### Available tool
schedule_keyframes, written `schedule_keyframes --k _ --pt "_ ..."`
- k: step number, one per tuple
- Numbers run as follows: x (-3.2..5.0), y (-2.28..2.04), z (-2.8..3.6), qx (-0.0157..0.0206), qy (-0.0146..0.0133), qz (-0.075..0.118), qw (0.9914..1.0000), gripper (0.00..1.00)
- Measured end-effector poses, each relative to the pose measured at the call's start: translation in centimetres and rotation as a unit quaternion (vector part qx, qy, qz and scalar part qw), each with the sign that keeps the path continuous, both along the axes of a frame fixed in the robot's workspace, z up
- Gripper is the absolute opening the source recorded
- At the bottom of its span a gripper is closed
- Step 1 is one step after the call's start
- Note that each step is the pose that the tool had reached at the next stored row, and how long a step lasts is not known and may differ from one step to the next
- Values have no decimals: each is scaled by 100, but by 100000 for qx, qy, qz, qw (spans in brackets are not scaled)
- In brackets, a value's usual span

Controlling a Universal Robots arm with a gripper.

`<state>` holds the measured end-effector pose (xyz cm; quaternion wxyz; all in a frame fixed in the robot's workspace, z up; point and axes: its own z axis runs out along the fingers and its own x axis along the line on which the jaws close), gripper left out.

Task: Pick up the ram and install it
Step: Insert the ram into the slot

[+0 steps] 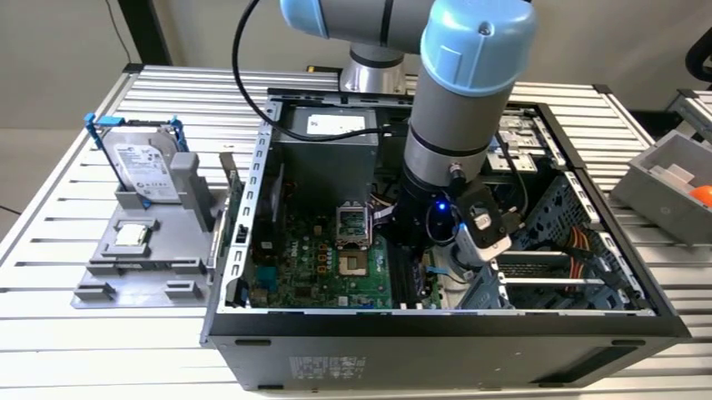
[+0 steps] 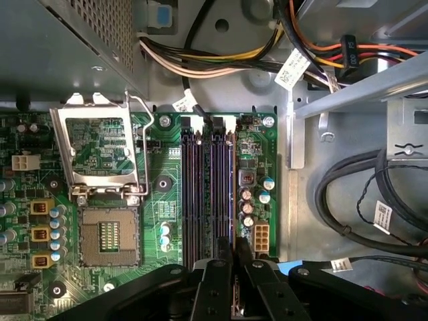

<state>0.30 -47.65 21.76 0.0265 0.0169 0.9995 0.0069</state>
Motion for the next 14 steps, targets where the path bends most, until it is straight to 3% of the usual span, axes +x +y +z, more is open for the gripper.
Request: schedule_keyframes --k 14 --pt "1 -1 -60 -25 -8 -348 99999 0"
